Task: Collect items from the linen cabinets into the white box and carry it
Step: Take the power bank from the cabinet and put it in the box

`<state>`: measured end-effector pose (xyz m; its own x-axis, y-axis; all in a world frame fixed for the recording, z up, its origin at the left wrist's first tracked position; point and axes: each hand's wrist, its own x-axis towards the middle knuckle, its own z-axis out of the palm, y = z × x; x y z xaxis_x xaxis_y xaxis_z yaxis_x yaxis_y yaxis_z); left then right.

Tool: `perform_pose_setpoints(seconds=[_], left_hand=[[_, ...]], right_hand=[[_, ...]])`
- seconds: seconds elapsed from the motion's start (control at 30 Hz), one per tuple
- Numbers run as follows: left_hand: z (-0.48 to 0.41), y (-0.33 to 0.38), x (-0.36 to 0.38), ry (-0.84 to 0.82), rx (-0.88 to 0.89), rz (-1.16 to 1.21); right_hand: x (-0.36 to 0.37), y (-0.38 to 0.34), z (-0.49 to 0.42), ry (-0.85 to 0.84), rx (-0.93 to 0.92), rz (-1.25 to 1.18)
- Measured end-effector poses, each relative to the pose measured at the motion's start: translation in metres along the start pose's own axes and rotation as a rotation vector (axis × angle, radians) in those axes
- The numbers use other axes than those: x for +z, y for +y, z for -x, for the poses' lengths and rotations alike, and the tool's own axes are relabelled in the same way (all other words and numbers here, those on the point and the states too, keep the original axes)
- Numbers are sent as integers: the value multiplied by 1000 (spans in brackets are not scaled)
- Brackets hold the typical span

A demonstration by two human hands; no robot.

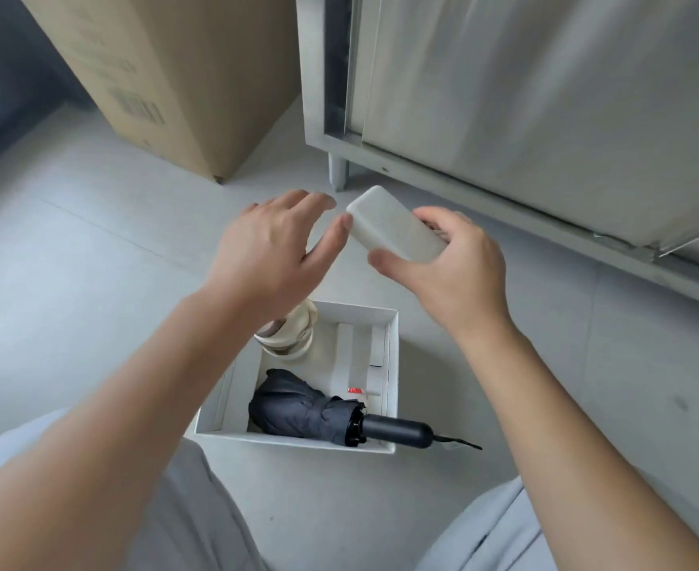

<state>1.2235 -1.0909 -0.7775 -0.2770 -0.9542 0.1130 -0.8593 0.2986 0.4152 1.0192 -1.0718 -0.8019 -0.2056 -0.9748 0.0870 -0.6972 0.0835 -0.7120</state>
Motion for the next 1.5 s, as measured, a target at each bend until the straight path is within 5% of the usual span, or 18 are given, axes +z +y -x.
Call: perform_pose_setpoints(seconds=[0.4,0.87,1.13,1.5], left_hand=[[26,-22,0,-46,-36,-21],[61,-29,10,-175,6,-45],[52,-30,4,-54,-20,51],[56,-31,16,-170,38,-21]], right_hand=[[9,9,9,-37,-77,49],[67,96,44,-541,-235,573],[109,113,49,-547,-370,816],[107,133,45,-580,-342,654]])
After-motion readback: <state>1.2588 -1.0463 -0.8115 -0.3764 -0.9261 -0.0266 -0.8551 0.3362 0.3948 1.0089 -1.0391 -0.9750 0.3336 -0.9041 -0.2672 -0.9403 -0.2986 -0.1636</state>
